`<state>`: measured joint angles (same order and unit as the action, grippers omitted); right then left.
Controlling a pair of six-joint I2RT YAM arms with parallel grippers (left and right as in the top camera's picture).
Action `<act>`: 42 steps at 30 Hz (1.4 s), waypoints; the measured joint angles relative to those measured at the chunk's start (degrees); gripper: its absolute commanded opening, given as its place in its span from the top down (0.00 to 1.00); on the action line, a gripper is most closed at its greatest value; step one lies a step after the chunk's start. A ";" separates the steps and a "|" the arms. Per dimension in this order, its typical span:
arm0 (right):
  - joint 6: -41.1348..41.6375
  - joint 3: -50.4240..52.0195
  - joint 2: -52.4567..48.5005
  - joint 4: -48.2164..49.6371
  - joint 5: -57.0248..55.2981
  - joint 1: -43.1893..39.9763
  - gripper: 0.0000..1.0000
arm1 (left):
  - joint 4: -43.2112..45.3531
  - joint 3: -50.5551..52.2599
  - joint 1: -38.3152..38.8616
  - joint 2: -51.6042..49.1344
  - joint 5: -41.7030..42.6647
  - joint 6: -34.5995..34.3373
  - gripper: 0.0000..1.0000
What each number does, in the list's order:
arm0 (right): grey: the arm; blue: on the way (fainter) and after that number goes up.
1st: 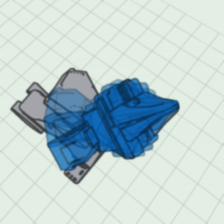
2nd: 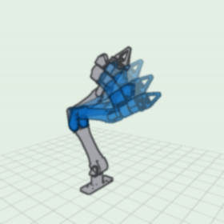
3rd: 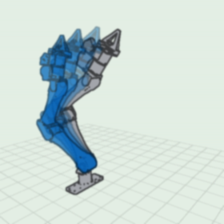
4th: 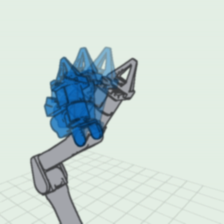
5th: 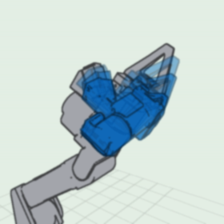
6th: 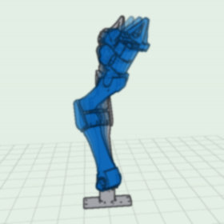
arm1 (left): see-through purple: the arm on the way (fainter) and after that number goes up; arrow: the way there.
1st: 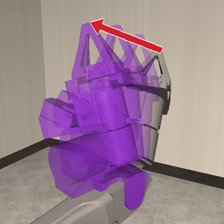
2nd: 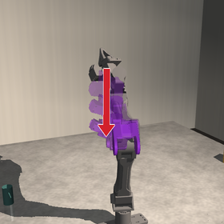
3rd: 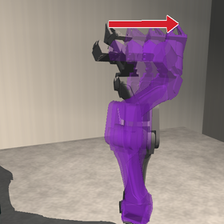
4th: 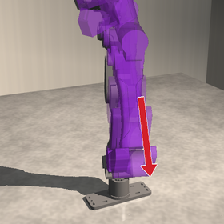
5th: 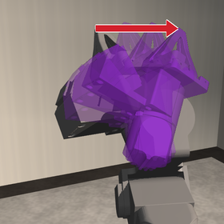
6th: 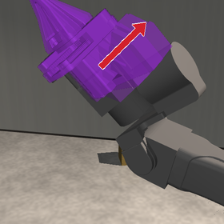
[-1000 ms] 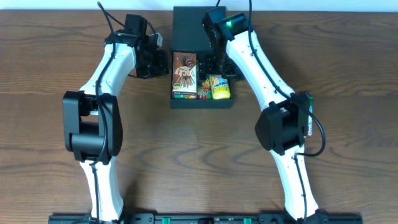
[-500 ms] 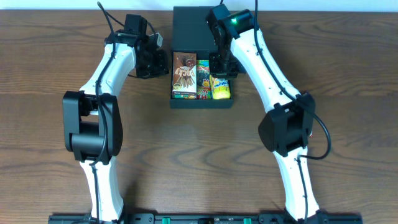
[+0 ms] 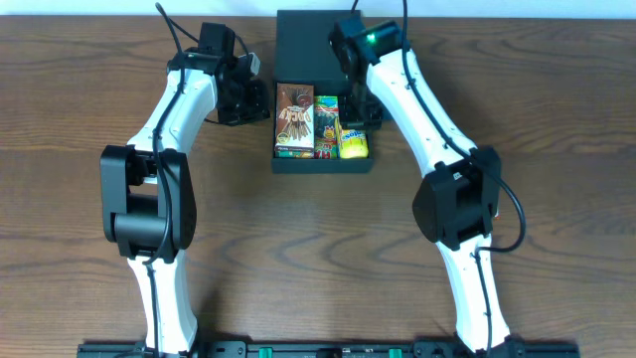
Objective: Pack container
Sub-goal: 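Release the bottle and press it down beside the blue bar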
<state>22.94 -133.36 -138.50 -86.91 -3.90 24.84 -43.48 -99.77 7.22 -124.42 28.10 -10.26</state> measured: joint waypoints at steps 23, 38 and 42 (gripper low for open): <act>-6.25 1.25 0.00 3.85 11.34 -0.42 0.99 | -0.07 0.00 0.00 0.00 0.00 0.00 0.94; -15.30 -2.14 1.14 0.85 19.58 -3.82 0.99 | -0.22 0.00 0.00 0.00 0.00 0.00 0.94; -17.81 -0.61 1.16 0.94 21.11 -1.18 0.99 | -0.22 0.00 0.00 0.00 0.00 0.00 0.94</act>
<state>5.13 -133.97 -137.34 -85.97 17.21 23.66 -43.70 -99.77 7.22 -124.42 28.10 -10.26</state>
